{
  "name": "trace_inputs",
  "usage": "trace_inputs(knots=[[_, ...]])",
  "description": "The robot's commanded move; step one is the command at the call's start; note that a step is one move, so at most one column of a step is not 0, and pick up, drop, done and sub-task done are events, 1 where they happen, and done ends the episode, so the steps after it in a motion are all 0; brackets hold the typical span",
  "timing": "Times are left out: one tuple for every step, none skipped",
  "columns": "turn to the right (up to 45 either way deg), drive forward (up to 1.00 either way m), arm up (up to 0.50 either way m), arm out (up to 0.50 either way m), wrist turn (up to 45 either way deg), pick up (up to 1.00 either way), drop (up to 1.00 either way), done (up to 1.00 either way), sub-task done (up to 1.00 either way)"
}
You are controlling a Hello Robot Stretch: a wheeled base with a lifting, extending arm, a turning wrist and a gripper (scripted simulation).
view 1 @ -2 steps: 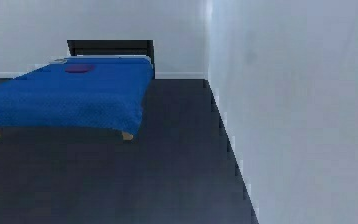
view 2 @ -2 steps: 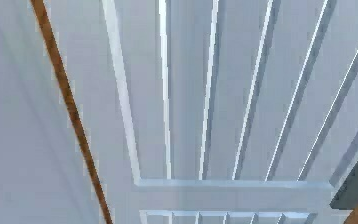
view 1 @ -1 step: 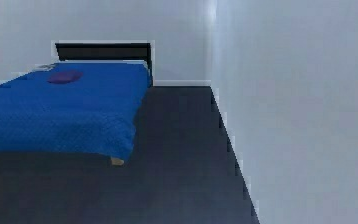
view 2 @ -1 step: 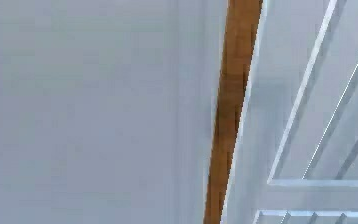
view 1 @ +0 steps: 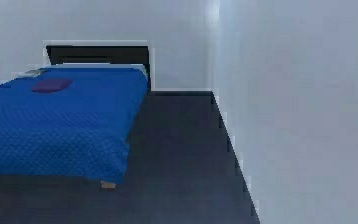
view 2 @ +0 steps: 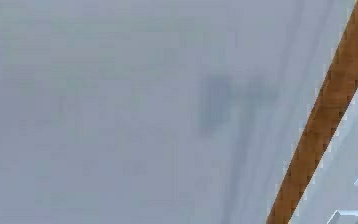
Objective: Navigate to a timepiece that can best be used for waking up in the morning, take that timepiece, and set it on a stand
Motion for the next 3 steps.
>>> trace_inputs(knots=[[-45.0,0.00,0.00,0.00,0.0,0.00,0.00,0.00,0.00],[-42.0,0.00,0.00,0.00,0.0,0.00,0.00,0.00,0.00],[0.0,1.00,0.00,0.00,0.0,0.00,0.00,0.00,0.00]])
